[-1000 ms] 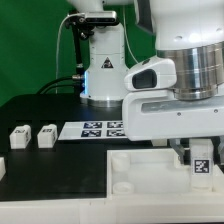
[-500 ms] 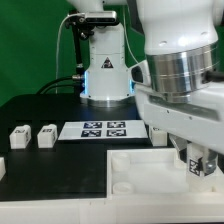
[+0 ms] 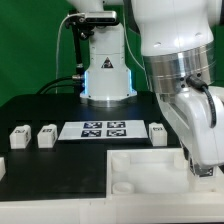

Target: Assemble one leg

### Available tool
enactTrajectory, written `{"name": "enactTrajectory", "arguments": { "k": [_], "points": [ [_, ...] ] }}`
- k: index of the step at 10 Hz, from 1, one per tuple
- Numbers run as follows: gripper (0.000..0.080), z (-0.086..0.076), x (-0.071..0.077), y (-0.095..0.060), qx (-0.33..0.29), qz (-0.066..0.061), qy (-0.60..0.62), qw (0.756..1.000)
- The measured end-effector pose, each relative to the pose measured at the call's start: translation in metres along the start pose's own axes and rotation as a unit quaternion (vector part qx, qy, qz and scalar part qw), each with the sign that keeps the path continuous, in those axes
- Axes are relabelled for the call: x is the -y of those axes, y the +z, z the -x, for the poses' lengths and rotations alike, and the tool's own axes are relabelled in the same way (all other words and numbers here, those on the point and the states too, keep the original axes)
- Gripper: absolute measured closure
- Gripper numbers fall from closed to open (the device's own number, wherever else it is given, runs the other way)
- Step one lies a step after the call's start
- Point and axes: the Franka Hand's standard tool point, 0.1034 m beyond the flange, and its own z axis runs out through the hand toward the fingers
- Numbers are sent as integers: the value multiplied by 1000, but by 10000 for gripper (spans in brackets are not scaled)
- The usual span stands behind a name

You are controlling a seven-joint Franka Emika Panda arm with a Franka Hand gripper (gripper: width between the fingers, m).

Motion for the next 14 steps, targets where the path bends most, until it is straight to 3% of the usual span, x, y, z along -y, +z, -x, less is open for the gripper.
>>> {"name": "enactTrajectory", "arguments": {
  "k": [1,2,3,4,6,7,11,12,13,14],
  "points": [
    [504,0,0,1,0,1,-19,1000],
    [321,1,0,2,-2,-1,-42,999],
    [209,4,-1,3,-3,-1,-102,995],
    [209,9,-3,3,-9,5,-180,984],
    [153,7,-3,5,-8,7,-285,959],
    [153,7,-3,5,-8,7,-313,950],
    [151,8,-2,-6,-37,16,-594,804],
    [151,7,-2,-5,-41,15,-623,781],
    [268,7,-3,-4,-40,15,-622,782],
    [404,7,-3,-4,-40,14,-602,797]
  ]
}}
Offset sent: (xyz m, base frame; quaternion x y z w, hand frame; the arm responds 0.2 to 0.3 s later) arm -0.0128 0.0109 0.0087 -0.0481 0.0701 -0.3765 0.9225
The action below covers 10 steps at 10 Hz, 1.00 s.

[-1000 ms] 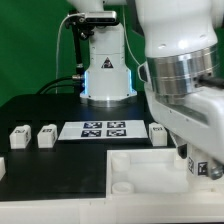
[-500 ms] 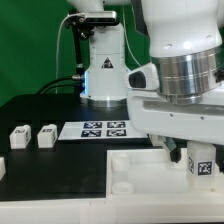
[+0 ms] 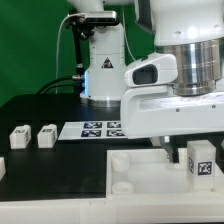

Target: Assemble one leg

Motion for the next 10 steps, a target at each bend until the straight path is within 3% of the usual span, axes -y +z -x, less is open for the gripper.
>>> {"name": "enactTrajectory", "arguments": {
  "k": [1,2,4,5,7,8,10],
  "points": [
    [404,0,0,0,0,-1,11,1000],
    [508,0,1,0,1,-3,48,999],
    [508,0,0,2,3,-6,166,986],
    [508,-1,-1,2,4,-4,259,966],
    [508,-1,-2,2,8,-8,442,897],
    [508,0,-2,2,17,-12,538,842],
    [507,1,1,2,30,-21,651,758]
  ]
}}
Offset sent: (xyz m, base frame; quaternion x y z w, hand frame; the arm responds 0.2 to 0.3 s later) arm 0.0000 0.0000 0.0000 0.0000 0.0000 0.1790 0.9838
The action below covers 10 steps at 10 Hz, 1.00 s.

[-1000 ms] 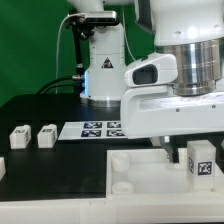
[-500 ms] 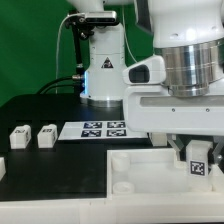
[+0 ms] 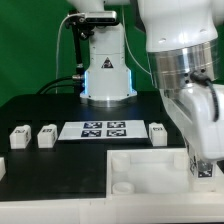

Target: Assemble one leg

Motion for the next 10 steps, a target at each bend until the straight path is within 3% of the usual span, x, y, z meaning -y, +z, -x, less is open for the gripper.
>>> {"name": "enactTrajectory", "arguments": {
  "k": [2,3,4,5,6,7,9,10],
  "points": [
    [507,2,0,0,-1,-1,40,999],
    [434,2,0,0,-1,-1,24,1000],
    [296,4,-1,1,-1,-1,-7,1000],
    [296,9,-3,3,-3,0,-63,998],
    [181,14,-7,5,-8,6,-155,988],
    [159,14,-7,4,-16,9,-248,969],
    [152,13,-7,5,-14,9,-312,950],
    [152,12,-6,5,-14,10,-376,926]
  ]
}}
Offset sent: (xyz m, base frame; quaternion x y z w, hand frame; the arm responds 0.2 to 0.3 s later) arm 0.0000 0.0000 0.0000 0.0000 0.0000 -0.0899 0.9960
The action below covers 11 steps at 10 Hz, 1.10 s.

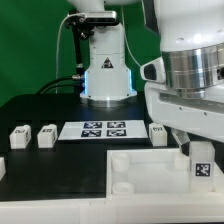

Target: Assemble one leg

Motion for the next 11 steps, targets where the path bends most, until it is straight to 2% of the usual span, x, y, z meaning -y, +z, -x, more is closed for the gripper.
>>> {"name": "enactTrajectory", "arguments": {
  "k": [1,2,4,6,7,8,9,10,11],
  "points": [
    [150,-1,0,0,-3,3,-81,997],
    [150,-2,0,-2,-10,12,-185,983],
    [150,-3,0,-2,-15,22,-336,942],
    [150,-3,-1,-1,-14,21,-328,944],
    [251,-4,-1,-1,-14,21,-328,944],
    [251,-3,0,-1,-14,19,-287,958],
    [436,-2,0,-1,-13,15,-225,974],
    [436,-3,-2,0,-13,16,-172,985],
    [503,-3,-2,-1,-14,15,-114,993]
  ]
}}
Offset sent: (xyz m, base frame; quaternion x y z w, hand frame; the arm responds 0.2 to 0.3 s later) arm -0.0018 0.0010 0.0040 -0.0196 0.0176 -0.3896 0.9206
